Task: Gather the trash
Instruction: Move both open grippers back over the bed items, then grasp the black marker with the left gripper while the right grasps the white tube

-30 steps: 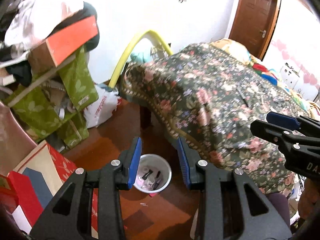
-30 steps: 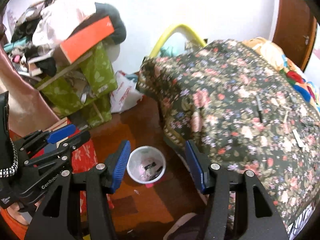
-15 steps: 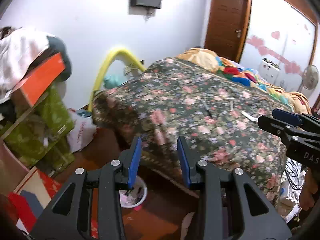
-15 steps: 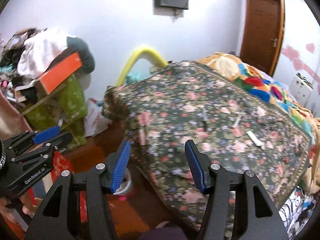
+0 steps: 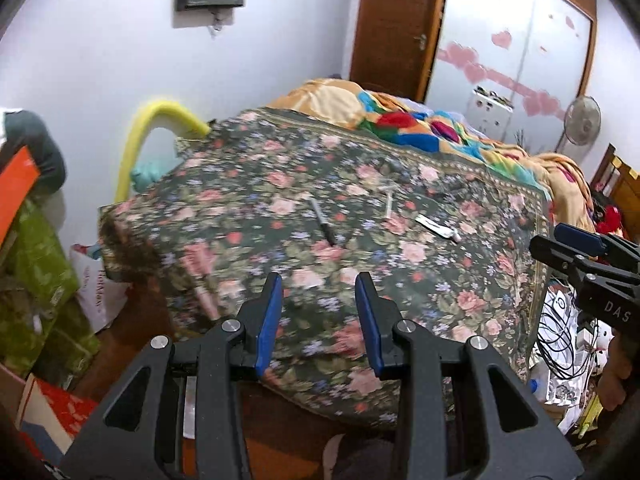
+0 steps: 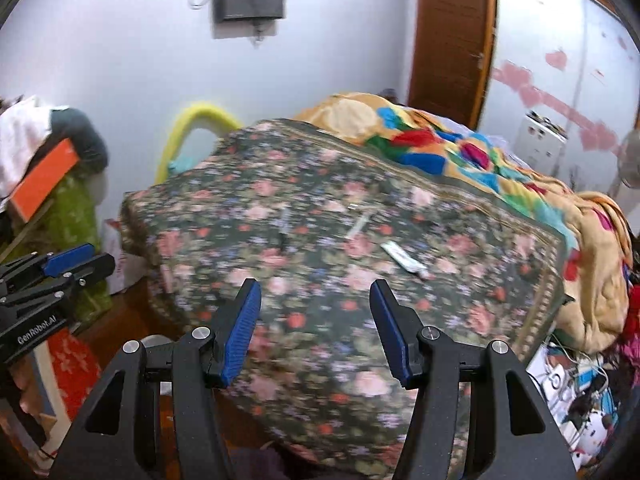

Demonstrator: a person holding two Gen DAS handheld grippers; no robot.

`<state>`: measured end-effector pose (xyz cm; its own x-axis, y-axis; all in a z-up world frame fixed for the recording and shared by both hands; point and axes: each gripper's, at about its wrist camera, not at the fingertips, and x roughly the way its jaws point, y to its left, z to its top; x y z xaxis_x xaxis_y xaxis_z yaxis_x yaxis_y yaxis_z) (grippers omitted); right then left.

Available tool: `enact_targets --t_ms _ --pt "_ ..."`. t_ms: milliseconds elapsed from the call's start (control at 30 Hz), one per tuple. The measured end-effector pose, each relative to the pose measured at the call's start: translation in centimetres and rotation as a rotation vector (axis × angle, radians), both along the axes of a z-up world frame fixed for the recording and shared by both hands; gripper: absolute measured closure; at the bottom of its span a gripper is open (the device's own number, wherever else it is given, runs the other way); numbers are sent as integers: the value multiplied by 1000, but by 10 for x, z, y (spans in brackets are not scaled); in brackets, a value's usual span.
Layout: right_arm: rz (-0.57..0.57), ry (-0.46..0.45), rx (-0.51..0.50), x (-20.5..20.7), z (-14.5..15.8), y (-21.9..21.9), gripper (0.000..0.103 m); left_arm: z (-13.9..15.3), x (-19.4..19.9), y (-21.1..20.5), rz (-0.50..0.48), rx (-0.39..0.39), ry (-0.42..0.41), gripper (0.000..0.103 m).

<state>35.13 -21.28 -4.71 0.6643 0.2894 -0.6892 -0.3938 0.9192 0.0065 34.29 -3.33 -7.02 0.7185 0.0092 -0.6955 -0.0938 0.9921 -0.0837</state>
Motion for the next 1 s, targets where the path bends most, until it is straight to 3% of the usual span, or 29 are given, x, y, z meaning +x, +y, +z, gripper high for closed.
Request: enact_targets --t_ms 433,767,1000 --pt "-145 126 -38 84 -60 -80 50 -70 104 -37 -39 -34 117 67" --pt "-181 233 -58 157 -132 -94 50 -137 174 -16 -2 -12 210 67" --pt "-231 303 19 202 -164 -101 50 -171 215 -1 17 -73 239 67"
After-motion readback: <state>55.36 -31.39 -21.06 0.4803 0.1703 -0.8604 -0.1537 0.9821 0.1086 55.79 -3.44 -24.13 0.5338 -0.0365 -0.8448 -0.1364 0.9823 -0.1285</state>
